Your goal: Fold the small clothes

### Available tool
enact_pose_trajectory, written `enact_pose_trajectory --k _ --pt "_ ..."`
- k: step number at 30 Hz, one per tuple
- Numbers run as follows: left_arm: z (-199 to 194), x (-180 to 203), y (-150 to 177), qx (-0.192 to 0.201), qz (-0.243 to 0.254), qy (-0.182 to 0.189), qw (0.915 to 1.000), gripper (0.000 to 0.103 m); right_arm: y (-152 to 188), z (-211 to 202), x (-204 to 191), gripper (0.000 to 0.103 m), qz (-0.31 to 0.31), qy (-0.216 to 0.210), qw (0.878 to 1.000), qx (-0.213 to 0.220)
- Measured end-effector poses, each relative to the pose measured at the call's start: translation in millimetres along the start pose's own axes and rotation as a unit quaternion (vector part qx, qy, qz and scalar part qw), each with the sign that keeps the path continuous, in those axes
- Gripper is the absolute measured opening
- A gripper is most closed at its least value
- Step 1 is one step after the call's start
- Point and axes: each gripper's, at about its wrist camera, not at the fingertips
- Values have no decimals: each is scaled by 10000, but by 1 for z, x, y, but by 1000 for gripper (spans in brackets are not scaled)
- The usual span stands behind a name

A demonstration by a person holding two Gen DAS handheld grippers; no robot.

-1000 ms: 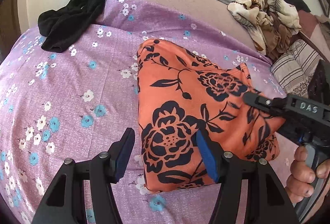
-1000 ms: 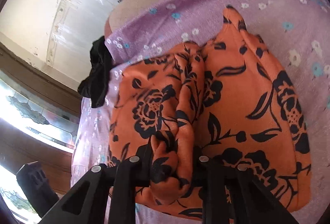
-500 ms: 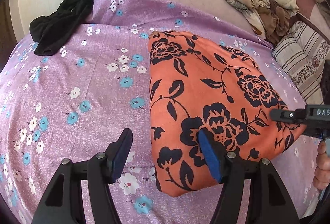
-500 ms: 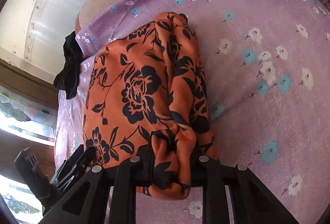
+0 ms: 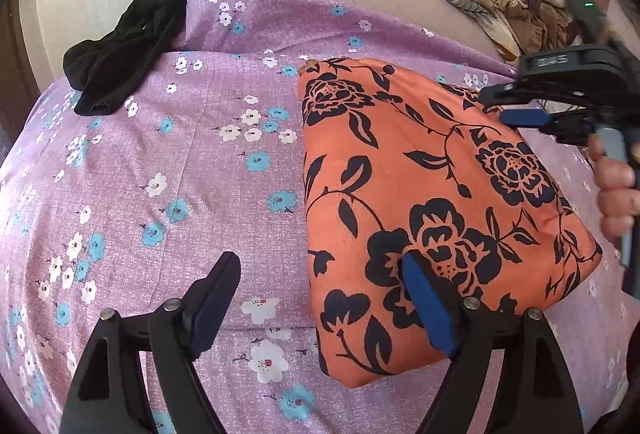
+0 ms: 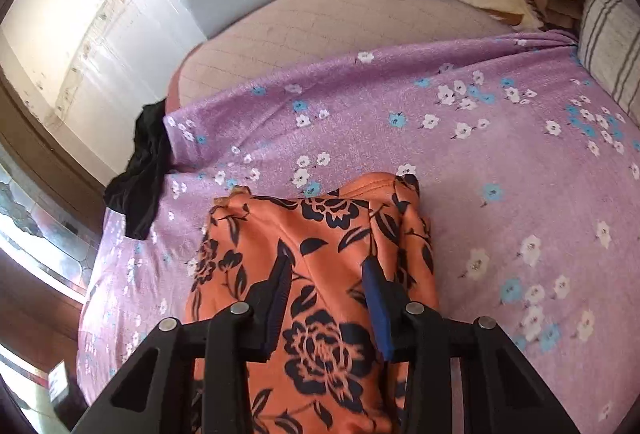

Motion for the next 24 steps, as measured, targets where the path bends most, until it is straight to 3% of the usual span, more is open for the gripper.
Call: enact_pose_trajectory --k 2,3,7,9,12,15,18,20,24 --pt "1 -1 0 -74 -26 94 9999 84 -11 45 10 37 226 275 9978 -568" --pt "2 -2 0 -121 -30 113 9999 84 -9 57 19 38 369 198 9964 -734" --pt "2 -4 0 -130 -106 50 9998 87 -28 36 12 41 414 199 9970 -621" --pt "2 -5 0 -131 -113 54 9998 87 -37 23 -5 41 132 -84 9992 -362" --pt "2 -6 1 -140 -165 73 9997 87 -46 27 -39 41 -110 -653 9971 -377" --pt "3 -6 4 -102 -178 11 9998 90 -53 55 -68 41 -377 -748 9954 -459" --pt "2 -3 6 -48 -37 -86 9999 92 -52 114 -72 40 -227 -528 9932 -1017" --pt "3 -2 6 -102 2 -86 9999 95 -52 116 -68 40 -249 -627 9952 -707" --pt "5 -7 3 -217 -114 -36 9997 98 -46 74 -47 40 226 -820 9961 -238"
Point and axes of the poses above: each gripper's, at about its wrist camera, not at the fingertips, and z roughly the way its jaws point, x to its right, y to its underside, and after that the axes turned 15 degrees about -z, right-handed
